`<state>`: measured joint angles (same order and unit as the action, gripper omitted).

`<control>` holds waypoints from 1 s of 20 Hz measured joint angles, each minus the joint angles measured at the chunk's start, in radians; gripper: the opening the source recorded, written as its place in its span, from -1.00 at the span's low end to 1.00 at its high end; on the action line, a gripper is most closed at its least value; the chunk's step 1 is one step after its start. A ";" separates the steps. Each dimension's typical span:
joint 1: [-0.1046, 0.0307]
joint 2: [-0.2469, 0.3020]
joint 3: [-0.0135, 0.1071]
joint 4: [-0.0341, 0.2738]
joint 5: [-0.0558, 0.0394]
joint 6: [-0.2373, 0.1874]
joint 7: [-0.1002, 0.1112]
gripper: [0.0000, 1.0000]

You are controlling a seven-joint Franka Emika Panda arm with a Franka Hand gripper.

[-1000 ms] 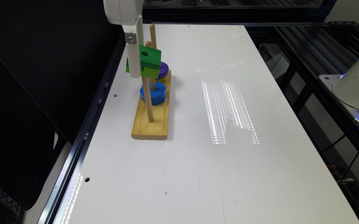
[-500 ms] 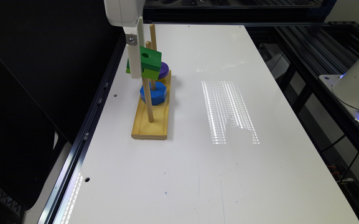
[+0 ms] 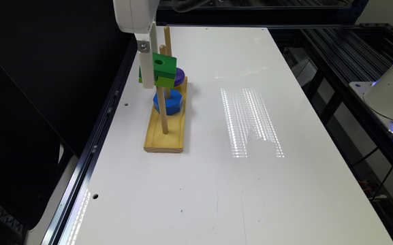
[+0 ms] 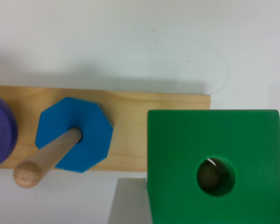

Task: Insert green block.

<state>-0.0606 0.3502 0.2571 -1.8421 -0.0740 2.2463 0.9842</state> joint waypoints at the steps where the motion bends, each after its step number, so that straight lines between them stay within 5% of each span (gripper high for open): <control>1: 0.000 0.000 0.000 0.000 0.0000 0.000 0.000 -1.00; 9: 0.000 0.005 0.000 0.000 -0.0005 0.004 0.000 -1.00; 14: 0.000 0.048 0.000 0.000 -0.0126 0.040 0.002 -1.00; 20: 0.000 0.054 0.000 0.000 -0.0138 0.044 0.002 -1.00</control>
<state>-0.0606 0.4043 0.2568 -1.8423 -0.0878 2.2904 0.9859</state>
